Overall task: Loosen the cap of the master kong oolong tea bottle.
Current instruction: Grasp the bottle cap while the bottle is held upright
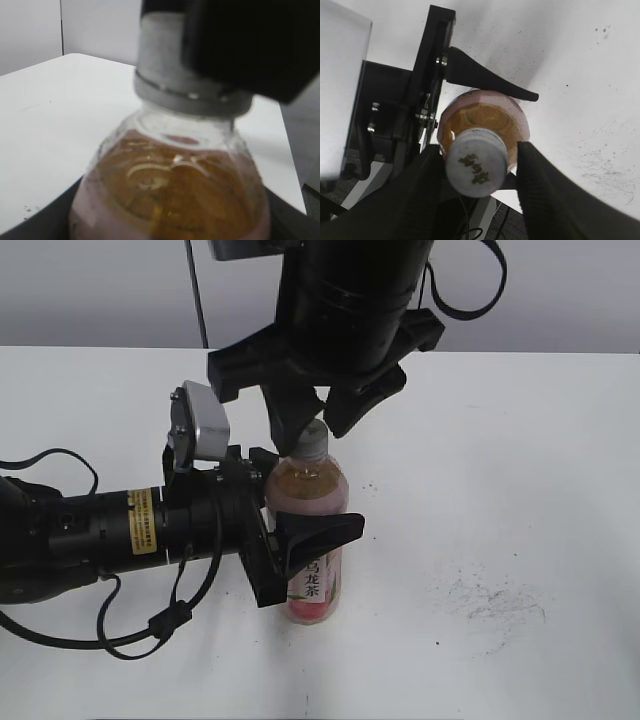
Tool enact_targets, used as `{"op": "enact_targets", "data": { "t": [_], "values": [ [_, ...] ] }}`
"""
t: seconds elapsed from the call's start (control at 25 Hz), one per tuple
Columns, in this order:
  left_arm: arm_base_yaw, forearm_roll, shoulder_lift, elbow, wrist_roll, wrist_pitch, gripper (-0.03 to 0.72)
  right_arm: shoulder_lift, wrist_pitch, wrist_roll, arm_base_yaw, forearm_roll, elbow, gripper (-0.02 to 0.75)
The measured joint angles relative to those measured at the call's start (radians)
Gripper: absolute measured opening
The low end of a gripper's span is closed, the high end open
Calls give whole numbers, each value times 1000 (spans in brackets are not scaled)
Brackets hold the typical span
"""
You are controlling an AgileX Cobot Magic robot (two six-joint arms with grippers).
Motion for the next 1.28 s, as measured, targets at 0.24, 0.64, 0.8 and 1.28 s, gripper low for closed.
{"op": "enact_targets", "data": {
  "t": [0.24,0.64,0.8,1.28],
  "values": [
    [0,0,0,0,0,0,445,1,0,-3,0,4,0,274],
    [0,-4,0,0,0,0,445,1,0,-354,-1,11,0,268],
    [0,-4,0,0,0,1,445,1,0,-704,-1,11,0,268],
    [0,-2,0,0,3,1,445,1,-4,-1890,0,12,0,268]
  ]
}}
